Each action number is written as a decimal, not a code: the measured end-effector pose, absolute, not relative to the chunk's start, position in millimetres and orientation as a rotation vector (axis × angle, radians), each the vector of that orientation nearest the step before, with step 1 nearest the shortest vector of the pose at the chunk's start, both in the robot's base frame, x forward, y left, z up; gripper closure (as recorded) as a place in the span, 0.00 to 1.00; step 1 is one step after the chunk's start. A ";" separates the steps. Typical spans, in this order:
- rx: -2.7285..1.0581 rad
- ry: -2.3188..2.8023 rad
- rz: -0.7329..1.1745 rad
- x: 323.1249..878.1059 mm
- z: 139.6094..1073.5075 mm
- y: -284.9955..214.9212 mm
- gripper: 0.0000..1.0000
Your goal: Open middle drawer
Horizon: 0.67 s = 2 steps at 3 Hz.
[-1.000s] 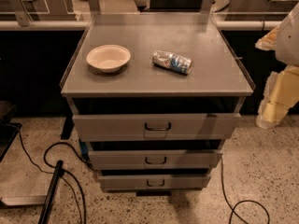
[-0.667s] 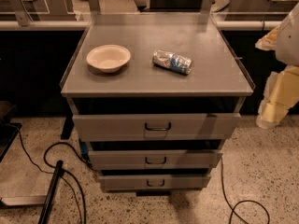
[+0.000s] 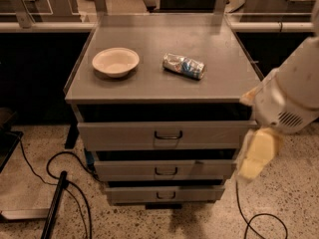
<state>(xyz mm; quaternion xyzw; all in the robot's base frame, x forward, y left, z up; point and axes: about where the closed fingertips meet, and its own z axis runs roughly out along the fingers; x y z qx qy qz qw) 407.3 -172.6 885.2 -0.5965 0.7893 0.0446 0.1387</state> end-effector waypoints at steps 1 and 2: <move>-1.752 2.330 0.262 391.7 825.3 -144.3 0.00; -1.769 2.358 0.339 382.5 791.2 -128.0 0.00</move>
Offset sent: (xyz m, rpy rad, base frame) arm -0.0336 0.0629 -0.1348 0.0694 0.2430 0.0249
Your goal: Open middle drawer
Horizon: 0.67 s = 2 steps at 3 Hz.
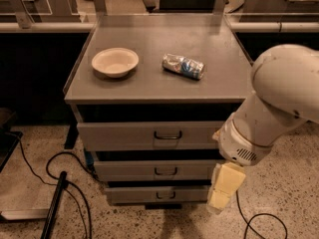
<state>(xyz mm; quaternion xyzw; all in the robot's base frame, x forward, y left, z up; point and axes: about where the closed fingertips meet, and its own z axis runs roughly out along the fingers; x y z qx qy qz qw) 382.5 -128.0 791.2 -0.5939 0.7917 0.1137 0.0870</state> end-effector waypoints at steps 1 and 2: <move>-1.770 2.360 0.339 381.5 790.1 -128.2 0.00; -1.774 2.356 0.380 378.5 770.7 -117.5 0.00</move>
Offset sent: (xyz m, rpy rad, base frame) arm -0.0070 0.0266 -0.0529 0.0532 0.0548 0.0150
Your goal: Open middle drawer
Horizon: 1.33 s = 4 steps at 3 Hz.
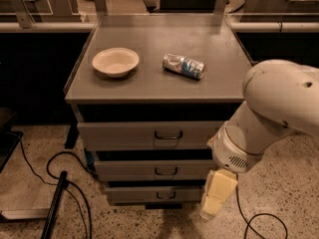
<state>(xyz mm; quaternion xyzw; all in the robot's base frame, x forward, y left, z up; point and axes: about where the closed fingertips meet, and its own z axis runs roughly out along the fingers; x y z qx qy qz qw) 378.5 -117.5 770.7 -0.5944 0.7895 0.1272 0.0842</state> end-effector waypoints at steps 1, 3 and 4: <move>-1.769 2.313 0.445 397.4 695.1 -80.7 0.00; -1.736 2.318 0.431 401.4 674.5 -74.6 0.00; -1.634 2.335 0.417 419.9 643.9 -70.3 0.00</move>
Offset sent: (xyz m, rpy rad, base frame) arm 0.0346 0.0510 -0.1147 0.0863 0.0053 0.0136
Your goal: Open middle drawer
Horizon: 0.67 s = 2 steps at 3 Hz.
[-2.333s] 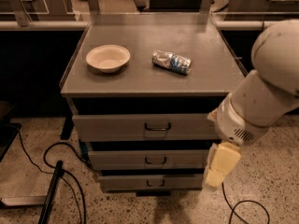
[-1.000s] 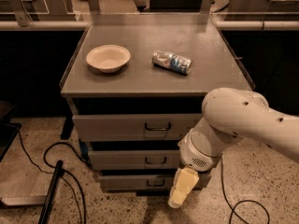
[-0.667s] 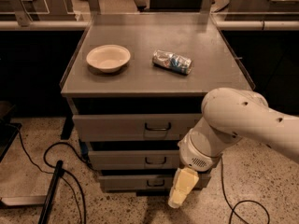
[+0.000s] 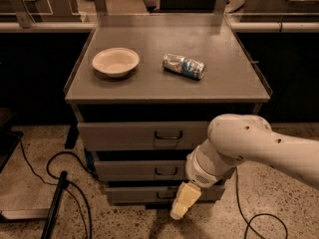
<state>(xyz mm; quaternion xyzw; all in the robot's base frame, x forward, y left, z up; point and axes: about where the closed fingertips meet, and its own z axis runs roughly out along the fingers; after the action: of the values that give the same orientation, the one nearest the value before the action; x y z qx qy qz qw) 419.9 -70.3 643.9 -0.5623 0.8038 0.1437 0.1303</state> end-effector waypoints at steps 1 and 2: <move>-1.634 2.325 0.423 417.5 639.9 -69.2 0.00; -1.595 2.361 0.464 415.5 599.5 -66.9 0.00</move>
Offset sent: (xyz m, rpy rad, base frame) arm -0.0011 0.0086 -0.1111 0.0647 0.0780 -0.0880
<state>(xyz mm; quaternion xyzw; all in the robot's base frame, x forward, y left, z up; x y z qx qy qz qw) 415.5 -66.9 599.5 -0.5481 0.8112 0.1594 0.1272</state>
